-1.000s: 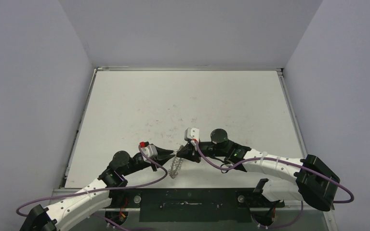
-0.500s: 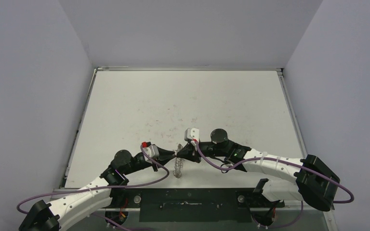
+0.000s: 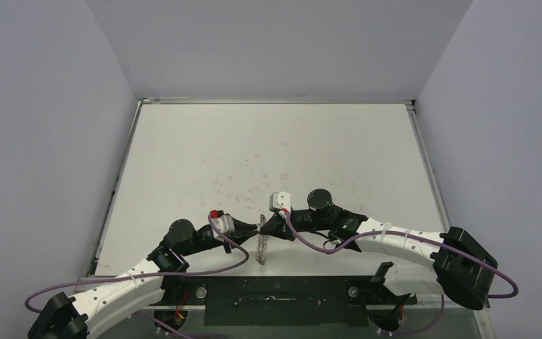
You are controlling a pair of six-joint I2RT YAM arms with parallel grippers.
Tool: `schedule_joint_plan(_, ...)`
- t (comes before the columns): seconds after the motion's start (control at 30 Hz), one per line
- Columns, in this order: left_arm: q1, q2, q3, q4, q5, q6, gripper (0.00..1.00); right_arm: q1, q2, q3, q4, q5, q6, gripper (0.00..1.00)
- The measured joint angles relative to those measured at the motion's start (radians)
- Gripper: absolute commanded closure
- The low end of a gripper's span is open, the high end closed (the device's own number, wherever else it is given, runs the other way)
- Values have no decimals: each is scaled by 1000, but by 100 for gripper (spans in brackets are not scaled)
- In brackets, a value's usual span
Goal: Put the keys on the keyring
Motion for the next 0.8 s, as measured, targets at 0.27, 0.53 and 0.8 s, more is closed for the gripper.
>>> schedule_joint_plan(0.27,-1,-6,36,-23,29,24,90,0,0,63,-153,-41,-112,100)
schedule_joint_plan(0.53,-1,25,71,-80,58,37,88,0,0,78,-214,-53,-162,100)
schedule_joint_plan(0.8,-6,37,115,-163,61,63,90,-2,-3,78,-217,-53,-161,100)
